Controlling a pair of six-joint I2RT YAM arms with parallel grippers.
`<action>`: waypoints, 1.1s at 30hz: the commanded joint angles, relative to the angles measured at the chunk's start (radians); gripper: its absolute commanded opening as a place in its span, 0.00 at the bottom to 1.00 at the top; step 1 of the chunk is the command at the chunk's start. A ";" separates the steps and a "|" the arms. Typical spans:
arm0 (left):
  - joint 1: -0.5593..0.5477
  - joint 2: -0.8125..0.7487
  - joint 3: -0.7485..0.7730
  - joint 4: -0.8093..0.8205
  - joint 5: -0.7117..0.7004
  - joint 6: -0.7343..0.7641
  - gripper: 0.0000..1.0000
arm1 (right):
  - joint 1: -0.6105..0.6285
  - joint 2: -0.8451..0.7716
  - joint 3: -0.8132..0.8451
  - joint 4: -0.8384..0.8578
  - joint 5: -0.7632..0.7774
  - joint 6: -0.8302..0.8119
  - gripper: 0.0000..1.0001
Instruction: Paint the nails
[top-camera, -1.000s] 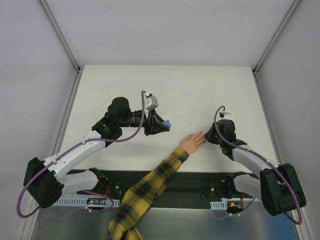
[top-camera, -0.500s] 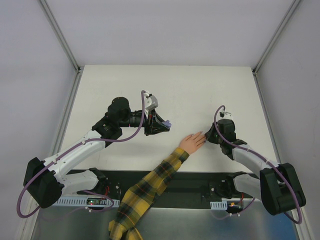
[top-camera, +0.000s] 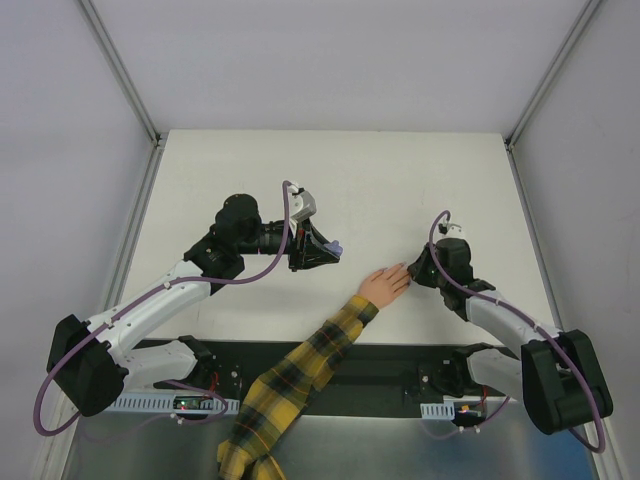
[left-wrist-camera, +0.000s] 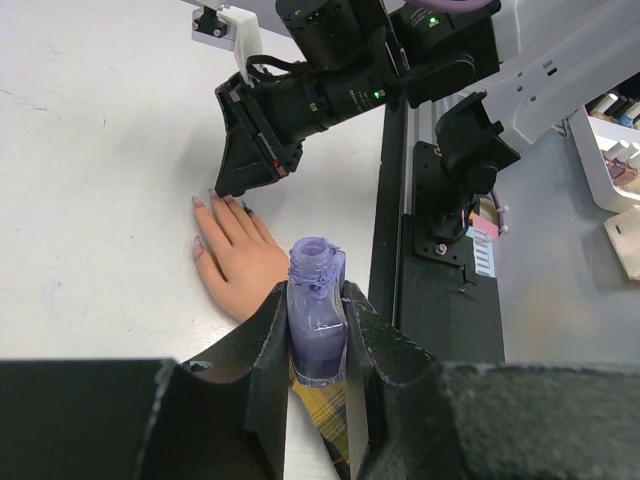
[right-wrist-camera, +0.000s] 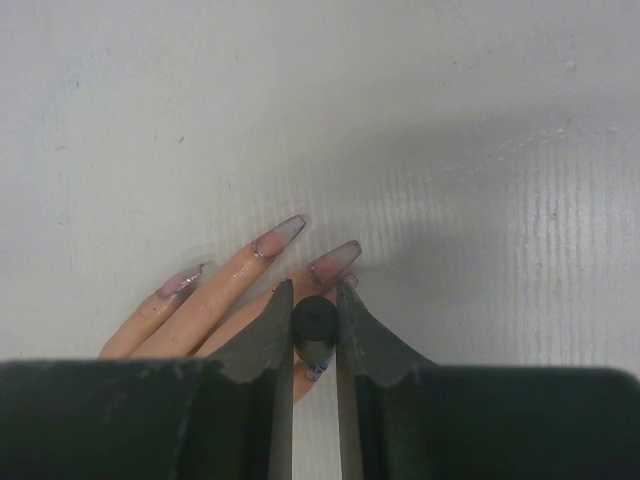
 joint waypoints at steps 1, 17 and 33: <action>-0.003 -0.002 0.045 0.054 0.033 -0.007 0.00 | 0.006 -0.027 -0.001 0.019 -0.018 -0.001 0.01; -0.003 -0.010 0.044 0.055 0.031 -0.004 0.00 | 0.006 0.011 0.030 -0.018 0.021 0.010 0.00; -0.003 -0.011 0.042 0.055 0.031 -0.004 0.00 | -0.008 0.031 0.039 0.039 0.035 0.004 0.00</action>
